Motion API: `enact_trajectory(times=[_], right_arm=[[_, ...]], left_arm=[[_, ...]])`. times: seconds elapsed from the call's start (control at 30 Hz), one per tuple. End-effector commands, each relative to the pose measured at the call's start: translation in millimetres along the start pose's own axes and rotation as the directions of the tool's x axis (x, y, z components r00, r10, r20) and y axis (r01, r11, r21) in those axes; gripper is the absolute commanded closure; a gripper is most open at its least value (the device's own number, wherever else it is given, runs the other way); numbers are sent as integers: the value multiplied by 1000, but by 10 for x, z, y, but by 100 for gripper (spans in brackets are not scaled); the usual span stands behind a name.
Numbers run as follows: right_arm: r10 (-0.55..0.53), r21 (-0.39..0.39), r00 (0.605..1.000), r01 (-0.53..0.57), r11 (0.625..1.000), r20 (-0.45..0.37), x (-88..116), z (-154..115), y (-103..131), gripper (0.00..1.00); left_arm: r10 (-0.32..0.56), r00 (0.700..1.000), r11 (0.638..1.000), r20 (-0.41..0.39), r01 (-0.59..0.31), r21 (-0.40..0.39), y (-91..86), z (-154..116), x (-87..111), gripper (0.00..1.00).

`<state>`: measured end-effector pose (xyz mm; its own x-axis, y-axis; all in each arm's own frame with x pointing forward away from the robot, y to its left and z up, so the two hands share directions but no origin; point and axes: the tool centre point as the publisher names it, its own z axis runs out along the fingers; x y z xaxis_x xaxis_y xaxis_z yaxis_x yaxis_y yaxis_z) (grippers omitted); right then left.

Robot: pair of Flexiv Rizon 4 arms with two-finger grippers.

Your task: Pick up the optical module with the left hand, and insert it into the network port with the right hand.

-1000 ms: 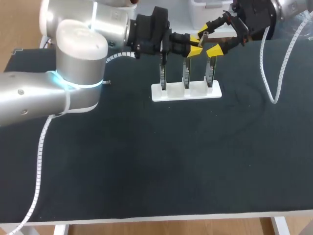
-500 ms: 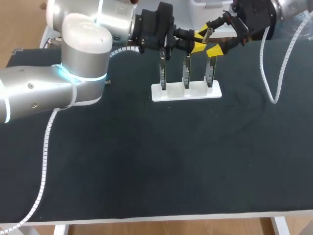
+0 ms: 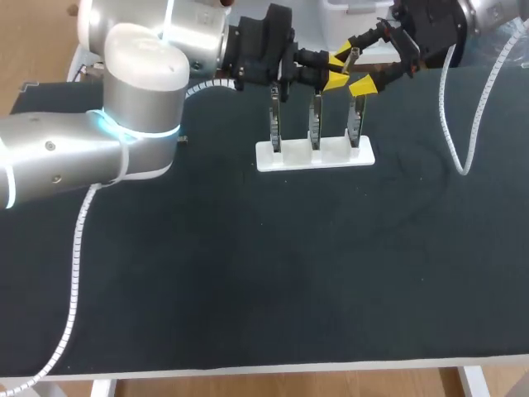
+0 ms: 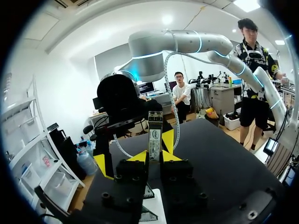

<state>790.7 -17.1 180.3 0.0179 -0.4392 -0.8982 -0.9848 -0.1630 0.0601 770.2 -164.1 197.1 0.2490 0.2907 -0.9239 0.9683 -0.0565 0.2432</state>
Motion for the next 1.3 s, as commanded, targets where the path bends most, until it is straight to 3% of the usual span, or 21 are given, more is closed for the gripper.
enact_trajectory(times=[0.03,0.53,0.97,1.3], right_arm=[[0,3,1000,0,1000,-1,-5,0,14,0],[0,3,1000,0,1000,-1,-5,0,14,0],[0,3,1000,0,1000,-1,-5,0,14,0],[0,3,1000,0,1000,-1,-5,0,14,0]], left_arm=[[0,1000,1000,6,0,-11,-29,-17,30,100],[-14,999,999,34,16,-40,-96,-39,122,100],[-8,999,999,35,9,-32,-11,-52,137,100],[-23,999,999,39,25,-37,-56,-30,171,100]])
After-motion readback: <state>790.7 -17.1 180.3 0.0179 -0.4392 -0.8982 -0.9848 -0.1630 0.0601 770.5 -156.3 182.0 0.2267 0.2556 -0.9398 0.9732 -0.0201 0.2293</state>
